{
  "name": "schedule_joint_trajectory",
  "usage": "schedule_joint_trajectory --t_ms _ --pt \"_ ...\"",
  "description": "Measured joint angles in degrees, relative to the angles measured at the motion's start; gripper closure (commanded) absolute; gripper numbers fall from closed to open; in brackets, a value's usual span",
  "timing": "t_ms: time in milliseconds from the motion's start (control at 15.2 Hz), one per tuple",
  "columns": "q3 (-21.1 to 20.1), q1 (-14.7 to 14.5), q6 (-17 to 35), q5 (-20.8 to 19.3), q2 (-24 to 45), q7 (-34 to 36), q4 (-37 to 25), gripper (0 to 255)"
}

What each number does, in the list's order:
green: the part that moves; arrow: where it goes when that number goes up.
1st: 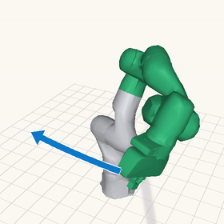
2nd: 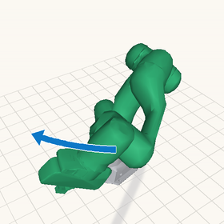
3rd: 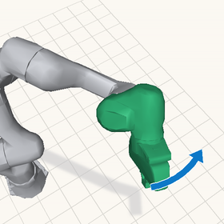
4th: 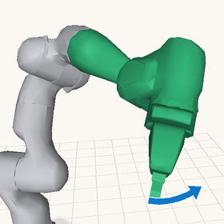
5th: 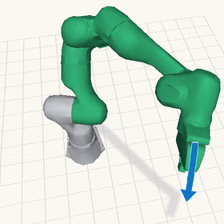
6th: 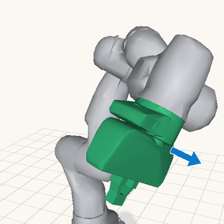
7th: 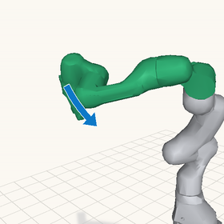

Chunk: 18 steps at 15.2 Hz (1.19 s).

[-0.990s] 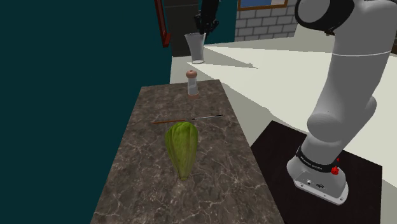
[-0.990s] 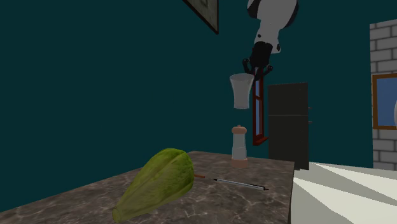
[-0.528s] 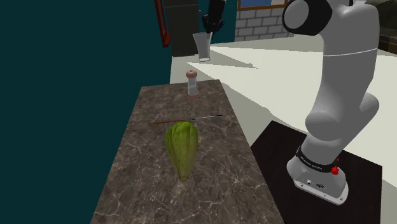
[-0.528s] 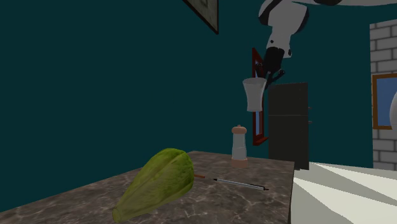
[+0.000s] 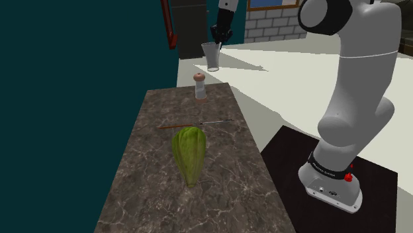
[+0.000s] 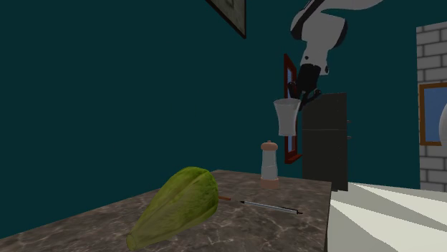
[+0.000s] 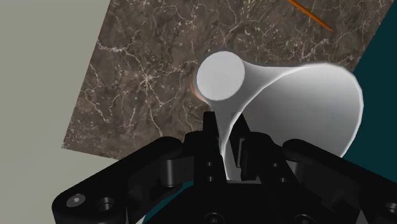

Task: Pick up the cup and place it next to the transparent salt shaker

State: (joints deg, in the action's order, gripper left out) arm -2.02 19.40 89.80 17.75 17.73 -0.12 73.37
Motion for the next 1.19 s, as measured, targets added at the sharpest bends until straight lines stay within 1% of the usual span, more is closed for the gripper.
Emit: schedule_joint_trajectory --t_ms 462,924,1188 --pt "0.0 -0.2 5.7 0.1 -1.3 -1.6 7.2 255" --pt "0.0 -0.4 10.9 0.4 -1.8 -3.1 13.1 255" --pt "-0.1 -0.5 13.7 0.6 -1.3 -3.9 15.5 255"
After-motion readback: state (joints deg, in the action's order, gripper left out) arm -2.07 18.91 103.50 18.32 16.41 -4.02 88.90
